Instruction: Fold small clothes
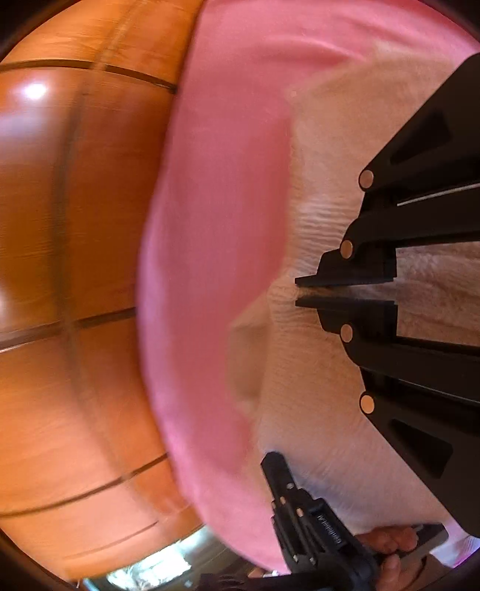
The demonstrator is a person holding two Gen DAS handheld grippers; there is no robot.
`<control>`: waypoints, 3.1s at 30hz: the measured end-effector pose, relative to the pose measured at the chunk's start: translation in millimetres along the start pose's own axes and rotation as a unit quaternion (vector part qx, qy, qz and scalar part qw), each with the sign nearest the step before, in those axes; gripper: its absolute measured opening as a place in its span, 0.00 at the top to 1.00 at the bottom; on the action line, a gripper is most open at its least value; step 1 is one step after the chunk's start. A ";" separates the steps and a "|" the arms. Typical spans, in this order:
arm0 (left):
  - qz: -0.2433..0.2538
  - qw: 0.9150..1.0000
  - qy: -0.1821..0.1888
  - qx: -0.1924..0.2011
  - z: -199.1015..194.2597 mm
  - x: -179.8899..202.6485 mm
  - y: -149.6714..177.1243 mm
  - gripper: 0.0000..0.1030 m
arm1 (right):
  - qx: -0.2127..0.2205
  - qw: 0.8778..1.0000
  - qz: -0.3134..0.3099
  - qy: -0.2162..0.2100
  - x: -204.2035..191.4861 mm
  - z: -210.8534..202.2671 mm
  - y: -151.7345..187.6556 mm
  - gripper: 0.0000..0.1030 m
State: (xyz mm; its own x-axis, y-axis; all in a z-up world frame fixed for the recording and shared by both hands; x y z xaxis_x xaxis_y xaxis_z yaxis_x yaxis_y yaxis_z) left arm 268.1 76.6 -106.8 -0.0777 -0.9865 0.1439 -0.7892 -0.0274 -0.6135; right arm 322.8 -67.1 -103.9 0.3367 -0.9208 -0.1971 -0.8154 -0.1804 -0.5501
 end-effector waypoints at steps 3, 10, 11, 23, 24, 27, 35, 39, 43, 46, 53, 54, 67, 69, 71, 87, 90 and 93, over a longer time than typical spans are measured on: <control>-0.016 1.000 0.007 0.003 1.8 -5.3 0.8 0.94 | 0.011 1.000 0.010 -0.003 2.5 -2.0 1.0 0.90; -0.044 0.999 -0.003 0.019 -47.7 -32.9 7.4 0.83 | 0.035 0.999 0.038 -0.014 12.9 -44.3 8.0 0.33; -0.061 0.998 -0.004 0.029 -65.4 -47.2 15.1 0.83 | 0.038 0.998 0.038 -0.013 13.4 -51.2 11.3 0.31; -0.216 0.972 0.073 0.049 -178.6 -150.2 146.8 0.44 | 0.048 0.994 0.093 0.024 46.9 -109.1 95.3 0.13; -0.218 0.971 0.086 0.045 -178.9 -147.6 156.7 0.44 | 0.046 0.993 0.106 0.024 53.2 -105.0 100.3 0.13; -0.226 0.969 0.096 0.024 -167.3 -136.0 170.2 0.47 | 0.055 0.991 0.120 0.015 61.3 -97.2 106.6 0.10; -0.200 0.980 -0.011 -0.010 -156.6 -142.2 174.1 1.00 | 0.074 0.993 0.083 0.027 64.1 -86.5 111.1 0.07; -0.187 0.982 -0.027 0.021 -179.6 -135.4 170.4 0.99 | 0.081 0.993 0.074 0.035 61.7 -88.8 115.3 0.05; -0.210 0.975 0.001 0.066 -194.1 -133.9 155.6 0.33 | 0.086 0.993 0.072 0.040 59.8 -88.5 116.6 0.05; -0.200 0.977 -0.002 0.078 -192.0 -126.7 140.6 0.33 | 0.089 0.993 0.073 0.040 59.8 -89.1 117.0 0.05; -0.132 0.985 -0.078 0.084 -183.3 -100.5 108.4 0.30 | 0.089 0.993 0.071 0.041 58.3 -88.7 117.6 0.05; -0.117 0.986 -0.089 0.084 -182.1 -95.8 106.1 0.30 | 0.089 0.993 0.071 0.041 58.1 -88.8 117.6 0.05; -0.089 0.989 -0.096 0.071 -168.8 -91.2 98.4 0.30 | 0.089 0.992 0.073 0.043 57.0 -88.5 118.0 0.03; -0.090 0.989 -0.095 0.068 -166.2 -92.6 97.6 0.30 | 0.089 0.992 0.074 0.043 56.9 -88.6 118.1 0.03; -0.092 0.989 -0.093 0.064 -163.4 -93.6 97.3 0.31 | 0.088 0.992 0.074 0.043 56.9 -88.5 118.1 0.03; -0.116 0.992 -0.057 0.005 -130.6 -94.1 124.1 0.97 | 0.087 0.992 0.074 0.044 56.4 -87.9 118.3 0.03; -0.140 0.989 -0.054 -0.007 -125.8 -102.6 136.7 0.97 | 0.087 0.993 0.073 0.044 55.3 -87.5 117.4 0.03; -0.147 0.989 -0.036 0.001 -131.6 -105.2 131.2 0.97 | 0.087 0.993 0.073 0.044 55.7 -87.7 118.0 0.03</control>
State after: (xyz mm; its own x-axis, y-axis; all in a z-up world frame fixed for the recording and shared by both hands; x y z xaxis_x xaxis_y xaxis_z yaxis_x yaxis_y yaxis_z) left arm 92.5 198.0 -100.2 0.1982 -0.9450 0.2601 -0.7701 -0.3143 -0.5551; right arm 204.1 -170.0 -108.6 0.1723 -0.9608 -0.2174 -0.7564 0.0123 -0.6540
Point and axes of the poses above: each gripper's, at about its wrist camera, not at the fingertips, and z roughly the way its jaws point, x to its right, y to its underside, the point moved 1 cm from there along z, roughly the way its jaws point, and after that the axes turned 1 degree about y, right-handed, at the moved point
